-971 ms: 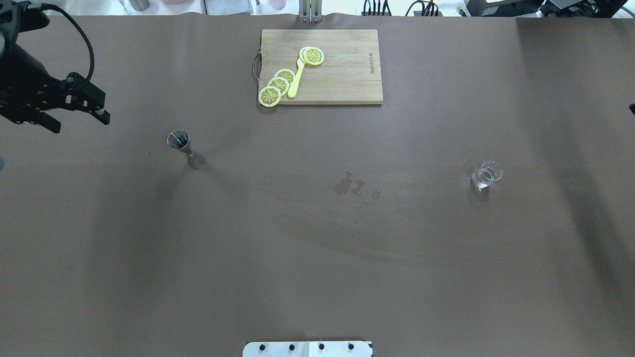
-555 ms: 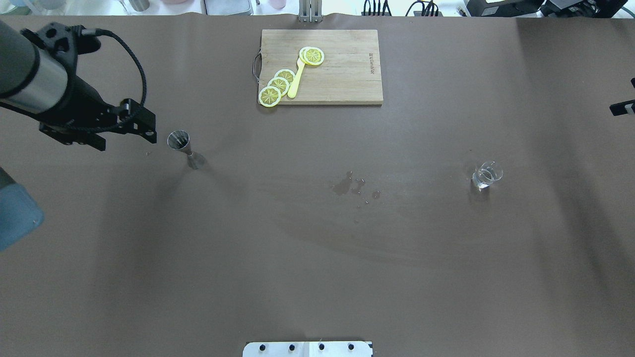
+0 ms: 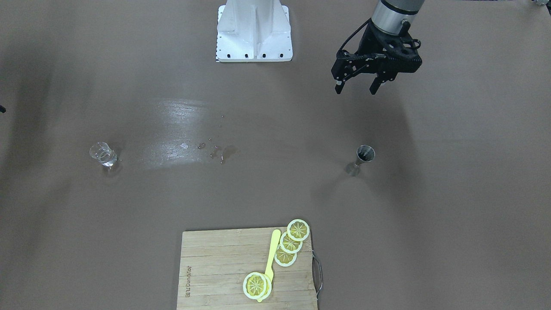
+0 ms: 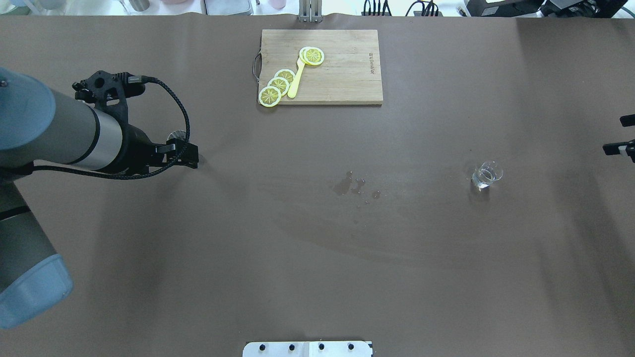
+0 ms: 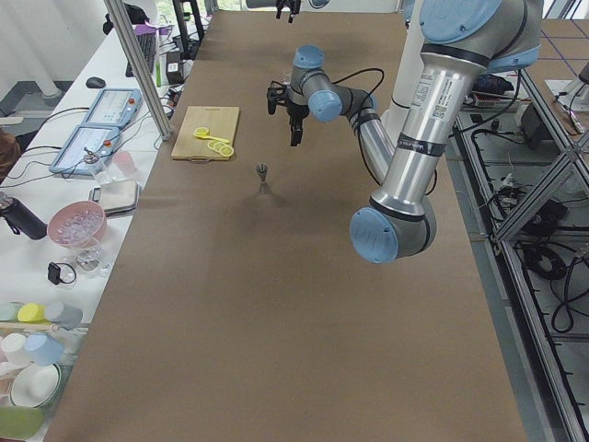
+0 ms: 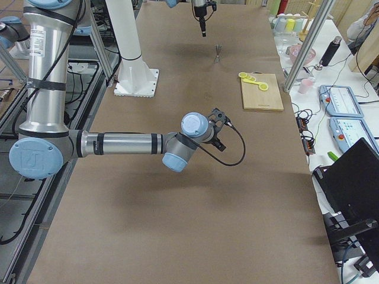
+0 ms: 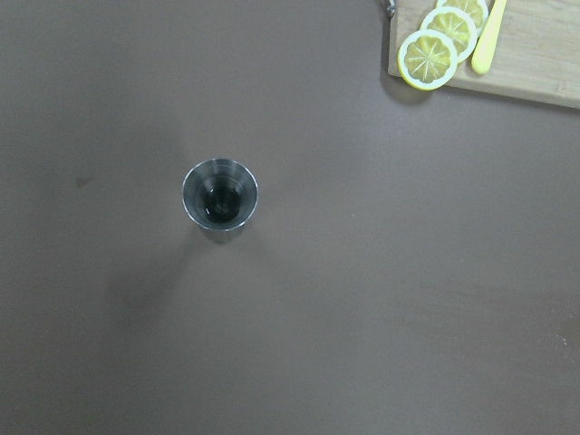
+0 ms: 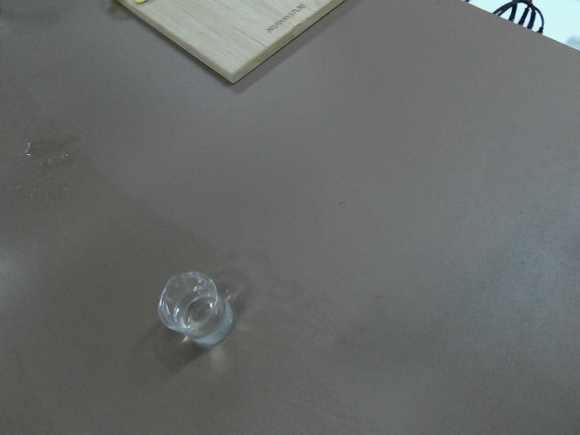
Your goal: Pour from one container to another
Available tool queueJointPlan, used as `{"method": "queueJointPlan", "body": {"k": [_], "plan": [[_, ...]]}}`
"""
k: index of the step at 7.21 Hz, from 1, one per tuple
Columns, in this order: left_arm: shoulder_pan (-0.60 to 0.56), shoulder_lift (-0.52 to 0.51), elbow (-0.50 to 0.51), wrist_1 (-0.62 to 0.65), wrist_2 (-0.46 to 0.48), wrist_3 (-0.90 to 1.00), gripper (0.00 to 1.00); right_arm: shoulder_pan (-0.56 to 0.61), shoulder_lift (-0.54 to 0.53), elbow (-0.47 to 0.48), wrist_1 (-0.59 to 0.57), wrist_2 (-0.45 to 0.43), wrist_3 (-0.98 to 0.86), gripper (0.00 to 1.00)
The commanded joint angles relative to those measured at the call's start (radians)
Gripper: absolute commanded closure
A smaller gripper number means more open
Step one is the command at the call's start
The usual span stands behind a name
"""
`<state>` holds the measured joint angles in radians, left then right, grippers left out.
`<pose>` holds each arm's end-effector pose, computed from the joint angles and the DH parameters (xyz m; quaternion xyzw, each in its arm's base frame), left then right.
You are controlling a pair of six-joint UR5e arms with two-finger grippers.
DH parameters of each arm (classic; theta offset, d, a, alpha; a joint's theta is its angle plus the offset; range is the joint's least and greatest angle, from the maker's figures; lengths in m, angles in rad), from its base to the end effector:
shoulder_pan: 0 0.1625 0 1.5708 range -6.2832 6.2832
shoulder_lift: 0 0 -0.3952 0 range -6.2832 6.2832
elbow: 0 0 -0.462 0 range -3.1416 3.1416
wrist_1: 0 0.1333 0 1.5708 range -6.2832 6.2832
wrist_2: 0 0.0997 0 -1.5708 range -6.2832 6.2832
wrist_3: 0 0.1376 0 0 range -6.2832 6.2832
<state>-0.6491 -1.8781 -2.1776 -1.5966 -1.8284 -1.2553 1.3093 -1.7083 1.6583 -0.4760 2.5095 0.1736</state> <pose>0.3930 -0.4215 0.1713 0.1068 0.4510 -0.0894 0.8816 -0.1149 -0.5154 0.5317 0.3499 -0.4788 -0.2594 0.7623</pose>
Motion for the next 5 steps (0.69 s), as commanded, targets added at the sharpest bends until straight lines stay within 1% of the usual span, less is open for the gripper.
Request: {"method": "queueJointPlan", "body": {"k": [1, 2, 3, 4, 5], "plan": [[0.191, 0.049, -0.036, -0.034, 0.337, -0.007, 0.02, -0.027, -0.017, -0.131, 0.214, -0.001, 0.001, 0.0], [0.259, 0.053, -0.036, -0.028, 0.476, -0.001, 0.02, -0.044, 0.002, -0.199, 0.296, -0.006, 0.0, 0.0], [0.307, 0.056, -0.025, -0.025, 0.574, -0.001, 0.03, -0.07, 0.034, -0.262, 0.372, -0.008, 0.0, 0.0], [0.321, 0.068, 0.001, -0.037, 0.63, -0.004, 0.02, -0.096, 0.076, -0.314, 0.416, -0.008, 0.0, 0.0], [0.324, 0.077, 0.007, -0.037, 0.709, -0.012, 0.02, -0.125, 0.128, -0.356, 0.451, -0.009, 0.0, 0.0]]}}
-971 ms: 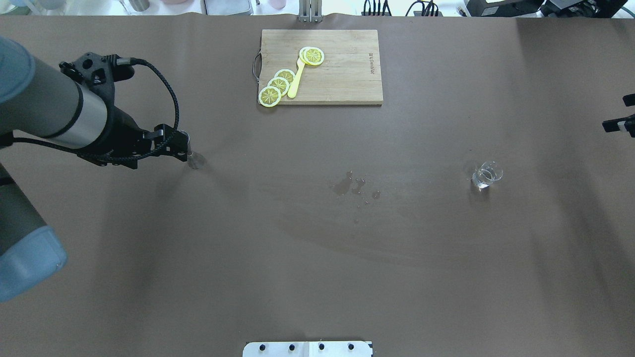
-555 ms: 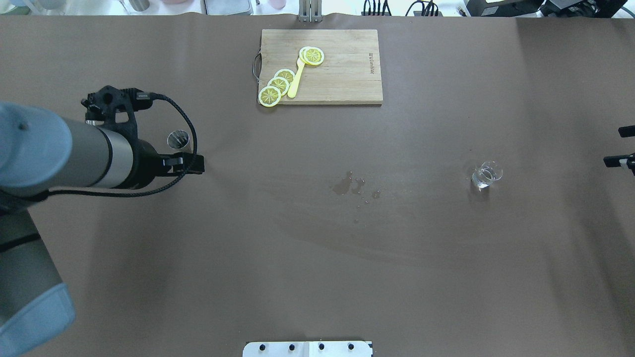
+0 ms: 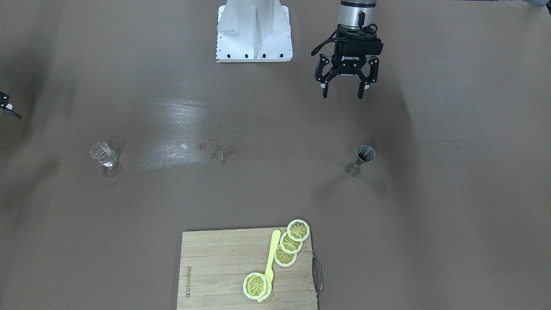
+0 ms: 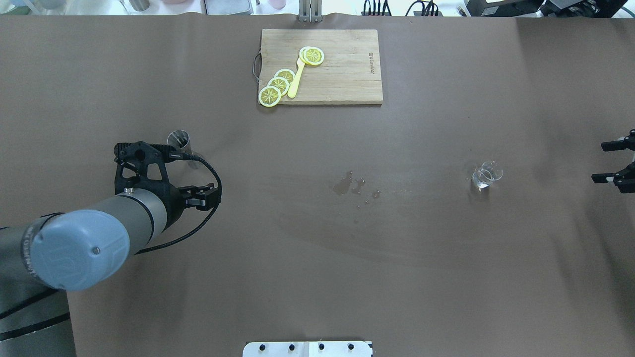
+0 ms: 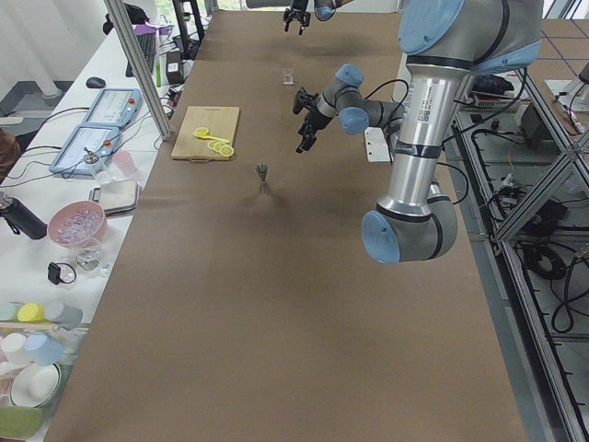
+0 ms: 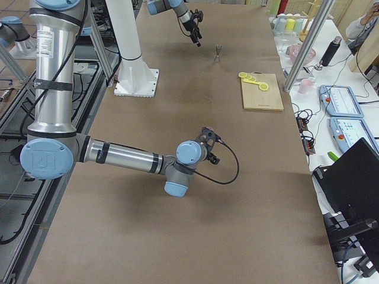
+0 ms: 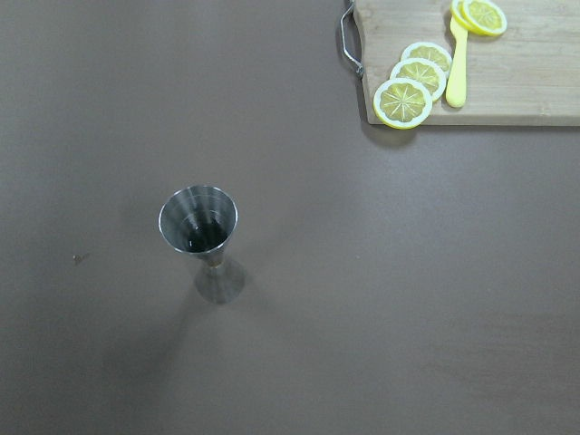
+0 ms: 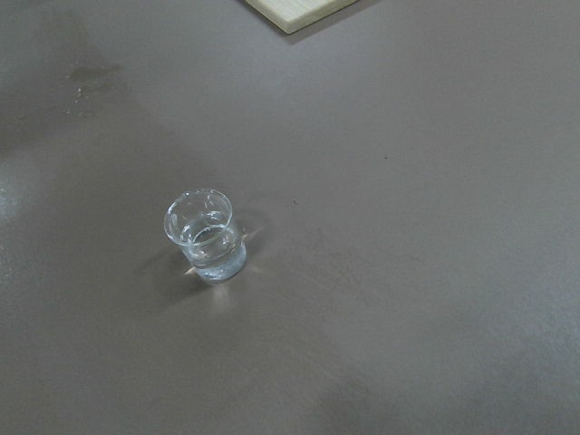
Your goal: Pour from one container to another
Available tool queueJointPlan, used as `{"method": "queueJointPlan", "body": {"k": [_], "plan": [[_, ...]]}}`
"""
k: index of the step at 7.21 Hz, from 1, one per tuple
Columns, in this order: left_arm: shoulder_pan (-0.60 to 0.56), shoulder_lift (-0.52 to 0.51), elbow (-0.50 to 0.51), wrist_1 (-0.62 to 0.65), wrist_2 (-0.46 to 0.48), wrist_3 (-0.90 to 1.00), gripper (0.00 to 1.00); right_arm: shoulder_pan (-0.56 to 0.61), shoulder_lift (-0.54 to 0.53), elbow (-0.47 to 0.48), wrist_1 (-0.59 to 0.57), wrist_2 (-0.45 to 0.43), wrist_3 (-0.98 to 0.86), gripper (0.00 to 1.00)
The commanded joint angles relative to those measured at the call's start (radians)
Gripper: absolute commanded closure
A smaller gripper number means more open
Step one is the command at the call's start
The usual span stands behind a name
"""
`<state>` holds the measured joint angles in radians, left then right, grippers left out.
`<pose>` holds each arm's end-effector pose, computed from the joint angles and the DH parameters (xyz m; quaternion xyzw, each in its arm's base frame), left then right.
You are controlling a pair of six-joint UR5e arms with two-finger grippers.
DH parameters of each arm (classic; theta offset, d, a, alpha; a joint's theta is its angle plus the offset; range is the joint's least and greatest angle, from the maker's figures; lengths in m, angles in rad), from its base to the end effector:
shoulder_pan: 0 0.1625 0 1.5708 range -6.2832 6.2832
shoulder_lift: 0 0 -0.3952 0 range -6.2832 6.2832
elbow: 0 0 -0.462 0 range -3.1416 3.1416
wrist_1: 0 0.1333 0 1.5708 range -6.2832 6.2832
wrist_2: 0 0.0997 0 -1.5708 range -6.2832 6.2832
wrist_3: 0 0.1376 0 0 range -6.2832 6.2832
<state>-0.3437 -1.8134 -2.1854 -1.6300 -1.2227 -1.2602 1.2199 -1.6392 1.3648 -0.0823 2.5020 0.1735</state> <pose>0.4671 -0.3586 0.1965 0.2871 0.3626 -0.0912 0.8819 -0.1605 -0.5051 0.6172 0.3967 -0.4883 -0.3201 0.7083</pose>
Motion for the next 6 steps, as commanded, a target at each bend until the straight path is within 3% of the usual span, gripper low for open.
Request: {"method": "queueJointPlan", "body": {"k": [1, 3, 6], "plan": [[0.02, 0.02, 0.051, -0.002, 0.133, -0.008, 0.02, -0.066, 0.093, -0.085, 0.073, 0.0, -0.003, 0.0], [0.02, 0.025, 0.085, -0.005, 0.159, -0.065, 0.02, -0.085, 0.139, -0.13, 0.087, 0.011, -0.005, 0.0], [0.067, 0.019, 0.18, -0.005, 0.345, -0.371, 0.02, -0.089, 0.154, -0.168, 0.091, 0.024, -0.008, 0.0]]}}
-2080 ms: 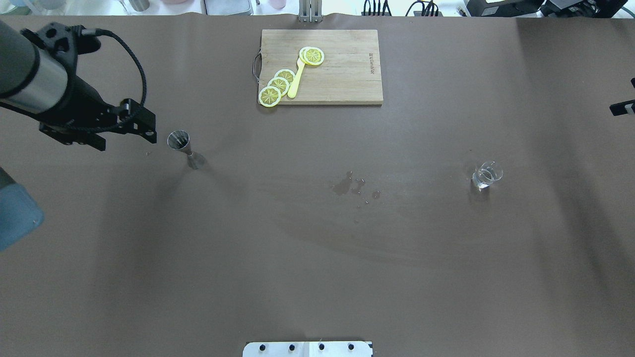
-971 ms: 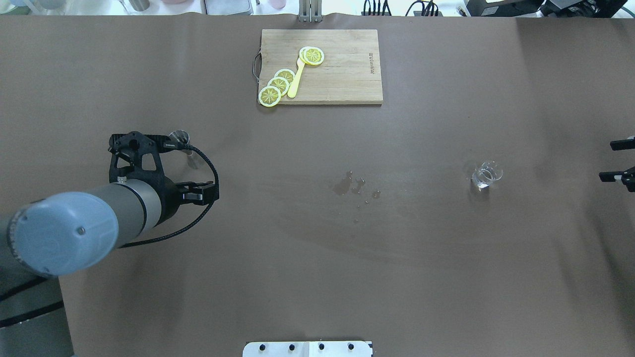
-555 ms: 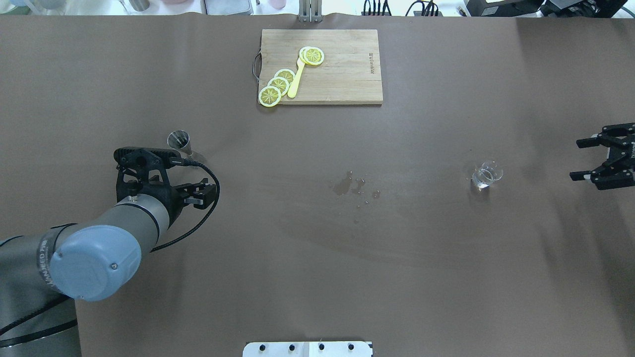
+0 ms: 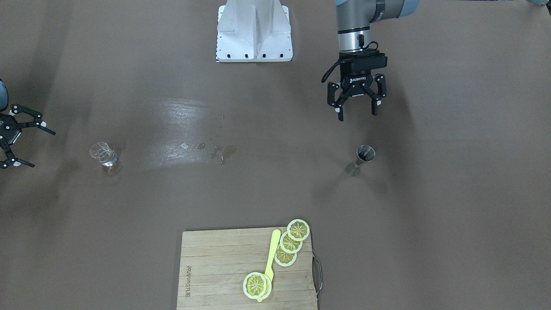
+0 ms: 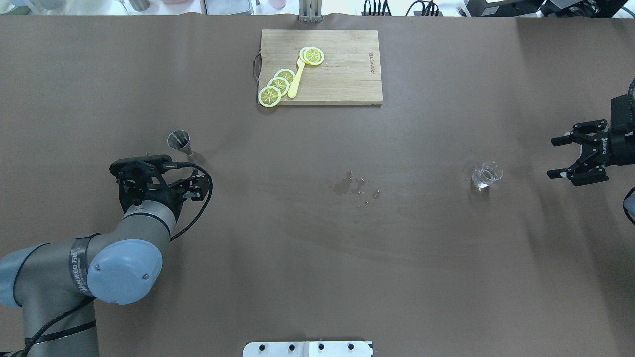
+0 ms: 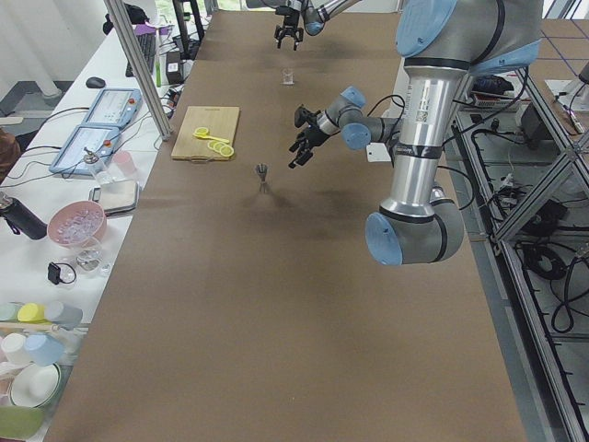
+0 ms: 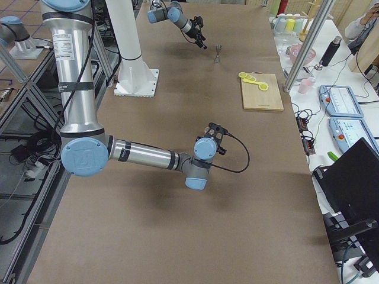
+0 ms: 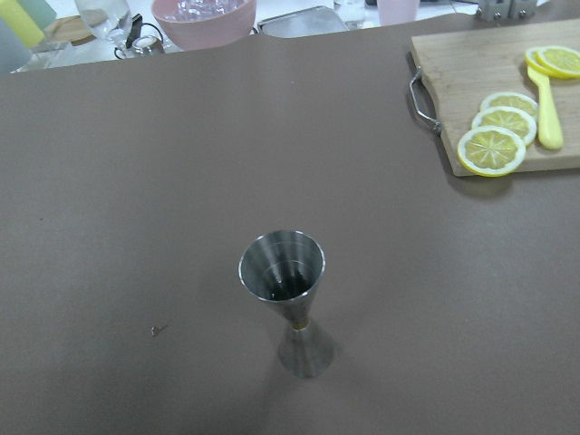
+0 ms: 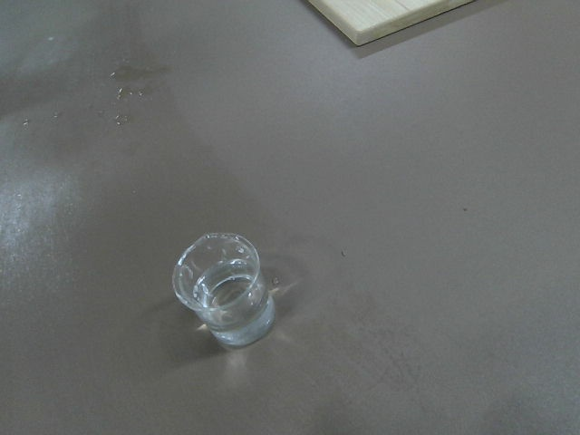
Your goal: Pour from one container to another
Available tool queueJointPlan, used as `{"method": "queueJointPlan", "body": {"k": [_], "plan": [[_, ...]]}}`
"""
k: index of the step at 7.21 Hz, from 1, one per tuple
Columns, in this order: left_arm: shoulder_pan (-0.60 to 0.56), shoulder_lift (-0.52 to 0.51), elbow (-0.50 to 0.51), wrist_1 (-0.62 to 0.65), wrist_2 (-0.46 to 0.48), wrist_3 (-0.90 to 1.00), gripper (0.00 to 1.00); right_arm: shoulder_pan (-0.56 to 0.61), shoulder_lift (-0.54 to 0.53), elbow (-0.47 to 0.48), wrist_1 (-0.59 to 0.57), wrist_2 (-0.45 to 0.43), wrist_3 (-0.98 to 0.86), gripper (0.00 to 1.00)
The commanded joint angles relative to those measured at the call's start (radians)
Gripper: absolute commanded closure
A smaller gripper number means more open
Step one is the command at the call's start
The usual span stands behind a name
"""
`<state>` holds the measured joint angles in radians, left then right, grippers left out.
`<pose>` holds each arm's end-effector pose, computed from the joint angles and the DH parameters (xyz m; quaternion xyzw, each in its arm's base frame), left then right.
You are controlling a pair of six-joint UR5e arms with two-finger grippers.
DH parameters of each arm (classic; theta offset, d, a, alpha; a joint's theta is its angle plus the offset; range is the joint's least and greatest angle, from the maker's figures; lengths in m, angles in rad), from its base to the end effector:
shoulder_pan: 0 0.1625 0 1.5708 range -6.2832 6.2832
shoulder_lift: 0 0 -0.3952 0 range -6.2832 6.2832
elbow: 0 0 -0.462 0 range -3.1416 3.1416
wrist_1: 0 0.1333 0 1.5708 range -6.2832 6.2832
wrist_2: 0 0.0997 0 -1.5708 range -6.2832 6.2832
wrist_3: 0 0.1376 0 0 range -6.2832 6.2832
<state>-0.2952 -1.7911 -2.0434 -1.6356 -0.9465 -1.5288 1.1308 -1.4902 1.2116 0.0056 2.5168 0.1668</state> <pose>0.5032 -0.3764 0.2656 0.3403 0.2991 -0.2243 0.8628 -0.2276 -0.5344 0.6092 0.4049 -0.5071 -0.3693 0.6652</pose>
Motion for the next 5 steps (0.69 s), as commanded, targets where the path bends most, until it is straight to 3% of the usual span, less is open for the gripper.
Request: {"method": "queueJointPlan", "body": {"k": [1, 3, 5], "plan": [[0.034, -0.016, 0.076, -0.003, 0.151, -0.106, 0.02, 0.001, 0.005, -0.007, 0.028, 0.028, -0.015, 0.0], [0.038, -0.046, 0.126, -0.003, 0.184, -0.108, 0.02, 0.001, 0.005, -0.003, 0.077, 0.042, -0.009, 0.0], [0.038, -0.074, 0.219, -0.128, 0.186, -0.117, 0.02, 0.001, 0.007, 0.003, 0.137, 0.048, 0.0, 0.0]]}}
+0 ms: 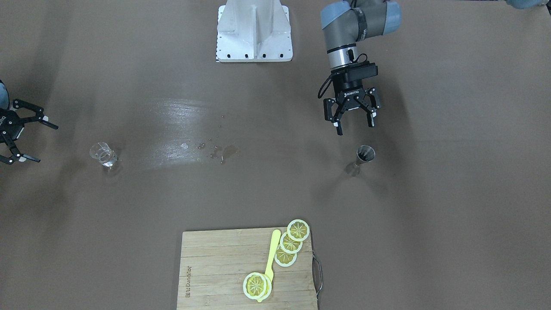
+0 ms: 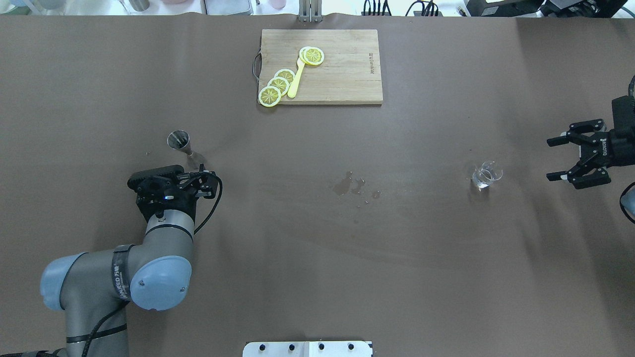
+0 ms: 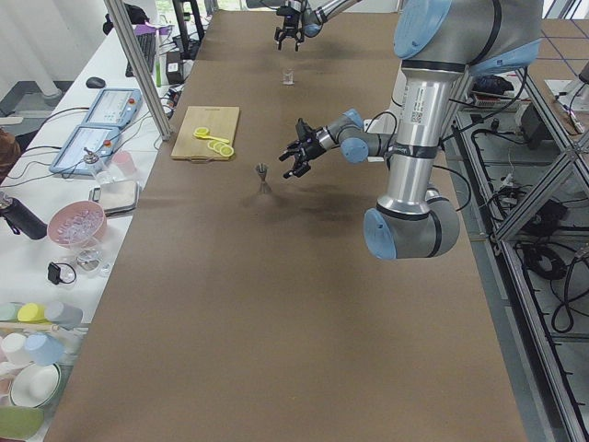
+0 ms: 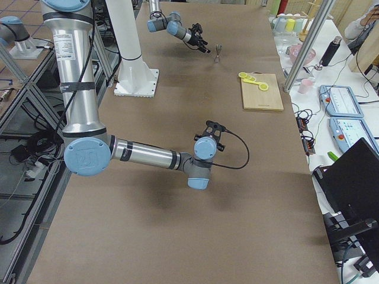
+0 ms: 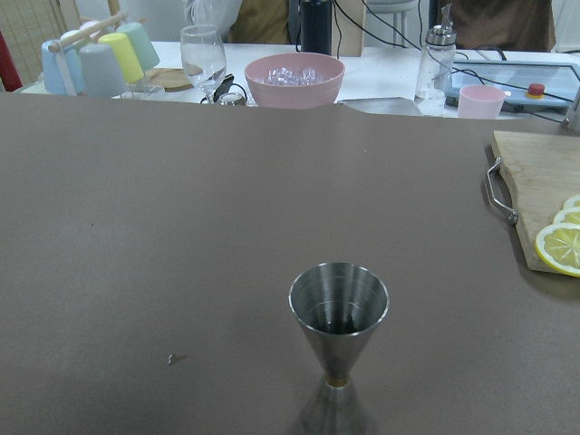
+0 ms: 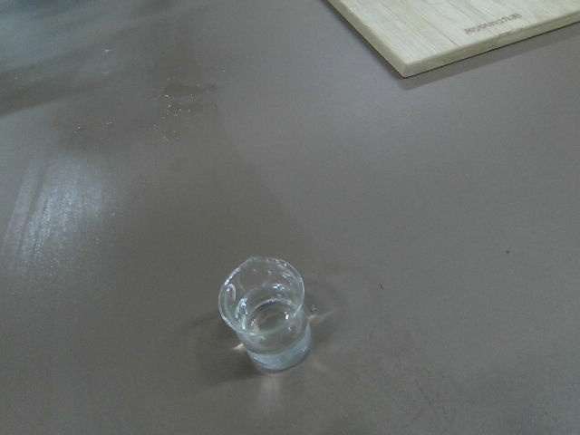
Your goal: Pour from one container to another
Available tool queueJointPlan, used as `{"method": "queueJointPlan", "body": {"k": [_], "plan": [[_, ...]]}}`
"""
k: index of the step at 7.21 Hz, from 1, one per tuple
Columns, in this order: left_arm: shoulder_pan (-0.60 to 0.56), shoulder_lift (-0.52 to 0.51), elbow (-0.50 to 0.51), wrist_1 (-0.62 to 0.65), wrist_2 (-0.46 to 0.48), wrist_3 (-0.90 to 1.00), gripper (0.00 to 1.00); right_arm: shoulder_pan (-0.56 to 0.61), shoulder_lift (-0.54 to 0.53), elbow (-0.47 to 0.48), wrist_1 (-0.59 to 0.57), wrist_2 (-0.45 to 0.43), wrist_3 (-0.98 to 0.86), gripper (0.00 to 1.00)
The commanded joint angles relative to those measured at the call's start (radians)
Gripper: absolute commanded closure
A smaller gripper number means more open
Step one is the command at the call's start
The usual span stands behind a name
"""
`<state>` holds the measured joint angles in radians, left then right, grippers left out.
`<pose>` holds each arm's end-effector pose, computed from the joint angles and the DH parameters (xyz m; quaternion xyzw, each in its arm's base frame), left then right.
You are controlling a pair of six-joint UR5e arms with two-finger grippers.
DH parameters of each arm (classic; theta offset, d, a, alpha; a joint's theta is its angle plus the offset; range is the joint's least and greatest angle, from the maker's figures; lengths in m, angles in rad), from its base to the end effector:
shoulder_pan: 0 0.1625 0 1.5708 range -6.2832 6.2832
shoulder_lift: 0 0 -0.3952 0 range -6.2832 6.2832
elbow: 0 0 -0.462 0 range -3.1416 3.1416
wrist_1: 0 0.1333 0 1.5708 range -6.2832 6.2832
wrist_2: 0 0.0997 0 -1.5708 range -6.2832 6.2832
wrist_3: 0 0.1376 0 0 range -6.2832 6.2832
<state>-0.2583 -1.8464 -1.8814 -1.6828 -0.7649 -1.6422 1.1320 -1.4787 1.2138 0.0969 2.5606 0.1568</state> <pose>0.5497 -0.3858 0.2961 0.3962 0.2789 -0.2742 0.8307 -0.2270 -0.5268 0.5913 0.4364 -0.5135 -0.3979 0.6225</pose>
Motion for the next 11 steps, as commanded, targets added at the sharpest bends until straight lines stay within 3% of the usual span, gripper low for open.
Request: {"method": "queueJointPlan", "body": {"k": [1, 4, 5, 9, 11], "plan": [[-0.001, -0.02, 0.085, -0.116, 0.042, -0.002, 0.02, -0.001, -0.003, -0.007, 0.064, 0.004, 0.009, 0.0], [0.001, -0.04, 0.177, -0.118, 0.226, -0.004, 0.03, -0.014, -0.021, -0.007, 0.064, -0.022, 0.006, 0.0], [-0.001, -0.071, 0.241, -0.121, 0.246, -0.004, 0.03, -0.033, -0.035, -0.005, 0.063, -0.031, 0.001, 0.0], [0.001, -0.083, 0.324, -0.118, 0.389, -0.065, 0.03, -0.093, 0.005, -0.049, 0.061, -0.068, 0.024, 0.0], [0.001, -0.103, 0.385, -0.118, 0.404, -0.146, 0.03, -0.132, 0.012, -0.05, 0.061, -0.103, 0.024, 0.0]]}}
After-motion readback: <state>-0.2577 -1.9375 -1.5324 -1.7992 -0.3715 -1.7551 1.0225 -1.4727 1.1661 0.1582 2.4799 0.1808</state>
